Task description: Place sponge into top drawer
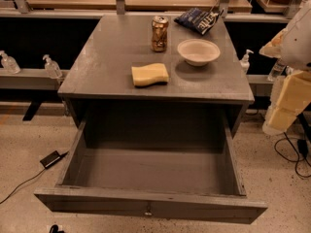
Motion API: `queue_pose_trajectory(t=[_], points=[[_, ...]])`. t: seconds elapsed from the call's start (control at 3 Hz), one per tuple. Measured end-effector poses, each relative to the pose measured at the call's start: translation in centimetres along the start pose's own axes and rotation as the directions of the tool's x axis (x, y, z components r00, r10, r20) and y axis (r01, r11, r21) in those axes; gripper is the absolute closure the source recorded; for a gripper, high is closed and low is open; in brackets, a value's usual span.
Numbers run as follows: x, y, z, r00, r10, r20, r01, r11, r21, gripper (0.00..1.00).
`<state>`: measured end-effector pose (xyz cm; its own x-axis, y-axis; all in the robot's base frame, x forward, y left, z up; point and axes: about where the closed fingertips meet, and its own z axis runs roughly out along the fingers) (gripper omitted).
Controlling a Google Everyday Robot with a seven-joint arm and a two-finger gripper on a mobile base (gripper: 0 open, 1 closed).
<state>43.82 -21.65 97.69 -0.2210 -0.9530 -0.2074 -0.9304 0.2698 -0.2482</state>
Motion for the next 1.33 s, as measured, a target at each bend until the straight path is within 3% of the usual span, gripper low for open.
queue_pose_trajectory(t=[0.33, 0.67, 1.0, 1.33], points=[[-0.1, -0.1, 0.0, 1.0, -0.006, 0.002, 0.006, 1.0, 0.003, 0.0], [-4.1, -2.1, 2.5, 0.982, -0.187, -0.006, 0.187, 0.9817, -0.037, 0.0], [-9.2, -4.6, 6.3, 0.921, -0.389, -0.028, 0.387, 0.9198, -0.066, 0.0], [-16.7, -5.2, 11.7, 0.799, -0.602, -0.006, 0.595, 0.7914, -0.141, 0.0]])
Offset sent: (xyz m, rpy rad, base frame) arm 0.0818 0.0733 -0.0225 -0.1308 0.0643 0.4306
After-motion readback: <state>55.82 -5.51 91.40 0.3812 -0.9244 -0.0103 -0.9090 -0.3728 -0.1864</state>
